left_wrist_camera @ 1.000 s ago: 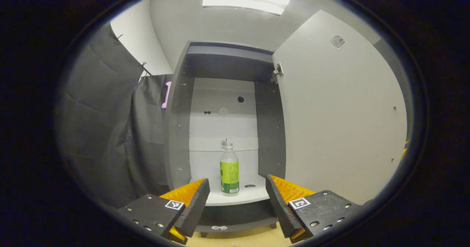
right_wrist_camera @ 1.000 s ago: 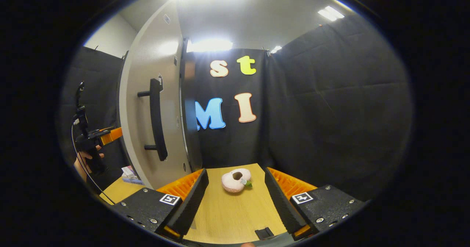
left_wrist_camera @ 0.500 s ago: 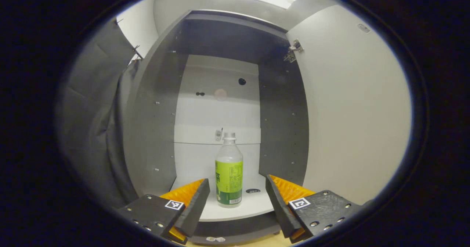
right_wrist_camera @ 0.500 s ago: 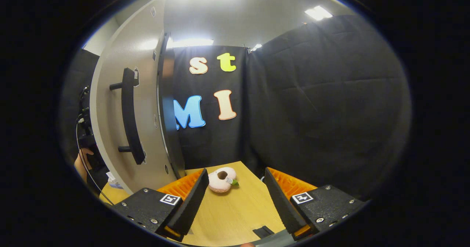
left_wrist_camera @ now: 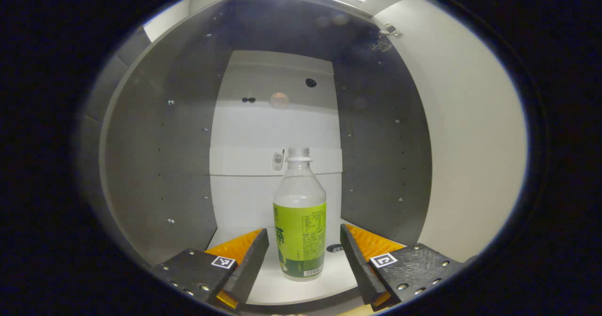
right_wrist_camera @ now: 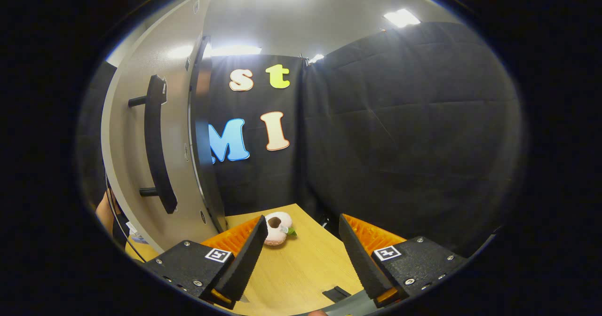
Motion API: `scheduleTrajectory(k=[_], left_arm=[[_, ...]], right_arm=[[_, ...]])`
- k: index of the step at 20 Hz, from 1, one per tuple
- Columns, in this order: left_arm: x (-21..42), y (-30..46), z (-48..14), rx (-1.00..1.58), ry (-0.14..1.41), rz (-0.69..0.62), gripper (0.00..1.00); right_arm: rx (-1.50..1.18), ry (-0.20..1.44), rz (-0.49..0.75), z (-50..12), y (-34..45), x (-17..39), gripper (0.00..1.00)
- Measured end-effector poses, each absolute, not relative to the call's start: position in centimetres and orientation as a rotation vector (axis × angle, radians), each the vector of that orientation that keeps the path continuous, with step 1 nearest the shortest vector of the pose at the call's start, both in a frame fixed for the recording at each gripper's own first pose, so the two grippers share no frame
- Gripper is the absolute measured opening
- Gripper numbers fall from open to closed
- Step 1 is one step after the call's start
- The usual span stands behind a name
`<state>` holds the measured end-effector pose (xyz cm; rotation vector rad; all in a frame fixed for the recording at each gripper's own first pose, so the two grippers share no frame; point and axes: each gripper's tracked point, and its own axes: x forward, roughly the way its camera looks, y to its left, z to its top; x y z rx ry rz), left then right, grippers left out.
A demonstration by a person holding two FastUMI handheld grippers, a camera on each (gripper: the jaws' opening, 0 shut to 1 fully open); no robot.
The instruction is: Open the cabinet door with the right hand, grasp the bottle in the cabinet with the left hand and place it on the coaster, then close the cabinet door with the right hand.
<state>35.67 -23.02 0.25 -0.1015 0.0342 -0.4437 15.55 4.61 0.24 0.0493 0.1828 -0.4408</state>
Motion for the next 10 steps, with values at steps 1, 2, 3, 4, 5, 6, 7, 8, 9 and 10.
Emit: scheduleTrajectory(k=[1,2,3,4,5,6,7,8,9,10], left_arm=[[36.2,-23.2,0.0,-0.103,0.040,-0.442,0.84],[36.6,-23.4,-0.4,-0.105,0.051,-0.448,0.88],[37.0,-23.5,-0.9,-0.108,0.071,-0.455,0.88],[37.1,-23.6,-1.3,-0.113,0.091,-0.463,0.88],[37.3,-23.7,-1.7,-0.120,0.099,-0.471,0.87],[37.4,-23.6,-1.8,-0.128,0.099,-0.469,0.78],[37.1,-23.4,-1.5,-0.132,0.100,-0.467,0.69],[36.7,-23.0,-1.3,-0.137,0.101,-0.460,0.69],[36.2,-22.6,-1.0,-0.146,0.102,-0.455,0.73],[35.5,-22.1,-0.7,-0.151,0.101,-0.449,0.69]], right_arm=[[0.051,0.178,-0.439,0.5,4.7,15.7,0.94],[0.049,0.172,-0.438,0.7,4.9,15.8,0.94],[0.044,0.169,-0.438,0.9,4.9,15.7,0.94],[0.039,0.168,-0.434,1.0,4.9,15.7,0.94],[0.034,0.166,-0.428,1.1,5.1,15.7,0.94],[0.028,0.165,-0.421,1.2,5.1,15.7,0.94],[0.023,0.163,-0.414,1.2,5.1,15.6,0.94],[0.017,0.161,-0.408,1.3,5.1,15.6,0.94],[0.015,0.158,-0.403,1.3,5.1,15.4,0.94],[0.018,0.156,-0.390,1.3,5.2,15.3,0.94]])
